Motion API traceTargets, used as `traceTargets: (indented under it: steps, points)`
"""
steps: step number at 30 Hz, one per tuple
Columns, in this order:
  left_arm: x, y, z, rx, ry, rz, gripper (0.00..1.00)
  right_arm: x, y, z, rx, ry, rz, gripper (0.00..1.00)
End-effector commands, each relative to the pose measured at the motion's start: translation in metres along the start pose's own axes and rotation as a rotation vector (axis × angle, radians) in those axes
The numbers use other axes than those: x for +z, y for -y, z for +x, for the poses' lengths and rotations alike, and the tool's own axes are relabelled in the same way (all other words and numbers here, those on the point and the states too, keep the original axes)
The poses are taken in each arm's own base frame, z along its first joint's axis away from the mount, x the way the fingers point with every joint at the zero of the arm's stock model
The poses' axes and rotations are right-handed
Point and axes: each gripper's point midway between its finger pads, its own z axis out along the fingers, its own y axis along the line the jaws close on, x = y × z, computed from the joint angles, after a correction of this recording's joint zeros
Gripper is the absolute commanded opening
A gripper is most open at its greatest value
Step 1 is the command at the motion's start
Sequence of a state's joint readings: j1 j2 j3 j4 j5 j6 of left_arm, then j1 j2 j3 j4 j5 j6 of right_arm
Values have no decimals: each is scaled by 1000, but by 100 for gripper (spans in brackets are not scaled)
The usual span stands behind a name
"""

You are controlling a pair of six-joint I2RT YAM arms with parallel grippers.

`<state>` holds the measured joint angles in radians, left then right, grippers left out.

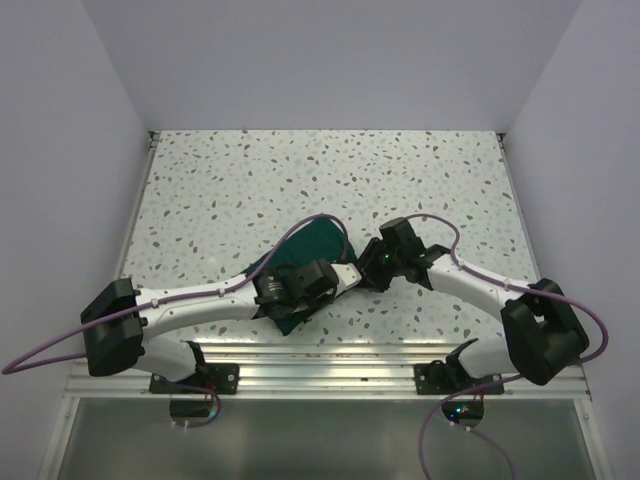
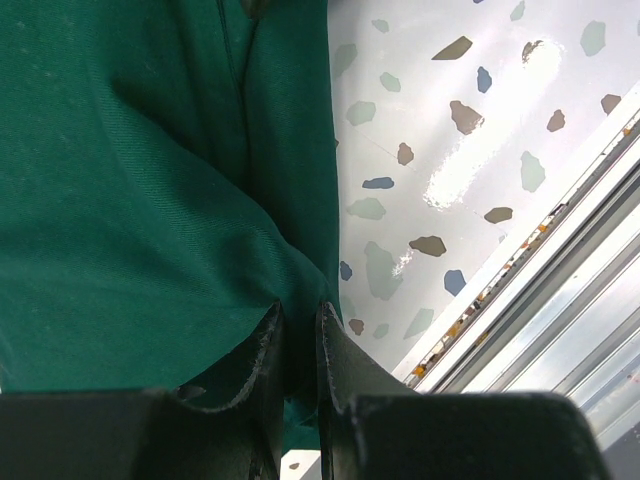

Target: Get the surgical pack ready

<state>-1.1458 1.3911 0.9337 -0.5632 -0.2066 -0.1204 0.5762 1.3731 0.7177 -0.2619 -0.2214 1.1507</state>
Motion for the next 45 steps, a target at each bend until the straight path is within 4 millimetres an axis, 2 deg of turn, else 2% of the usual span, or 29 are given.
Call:
traceTargets:
  steps: [1, 10, 14, 18, 20, 21, 22, 23, 25, 26, 28, 29, 32, 39, 45]
  points:
    - [-6, 10, -11, -28, 62, 51, 0, -5, -22, -15, 28, 60, -57, 47]
    - [-6, 12, -10, -25, 61, 63, 0, 7, -15, -27, 92, 107, -30, 45]
    - [-6, 13, -9, -22, 60, 64, 0, 12, -4, -32, 100, 131, 19, 38]
    - [-7, 11, -7, -22, 57, 59, 0, 11, 10, -34, 110, 151, 69, 21]
    - [-6, 11, -4, -24, 50, 59, 0, 9, 16, -34, 102, 157, 83, 18]
    - [-6, 12, -4, -26, 51, 60, 0, 6, 17, -35, 93, 157, 85, 19]
    - [-5, 12, -4, -24, 50, 61, 0, 3, 7, -34, 72, 143, 54, 22]
    - [-5, 12, -3, -27, 48, 60, 0, 0, 0, -34, 16, 130, 38, 30]
    - [-5, 12, -3, -27, 50, 59, 0, -8, -9, -30, -33, 87, 27, 40]
    - [-5, 12, -4, -27, 50, 59, 0, -17, -24, -36, -92, 97, 9, 46]
    - [-5, 11, -4, -27, 48, 57, 0, -28, -24, -37, -126, 94, 41, 48]
    - [-5, 11, -4, -27, 50, 57, 0, -34, -32, -41, -145, 106, 28, 50]
    - [-5, 11, -4, -25, 47, 56, 0, -41, -38, -45, -162, 113, 24, 50]
    - [-4, 12, -4, -33, 45, 56, 0, -14, -37, -44, -150, 52, 28, 46]
    - [-3, 11, -5, -26, 42, 54, 0, 2, -30, -45, -154, 40, 35, 37]
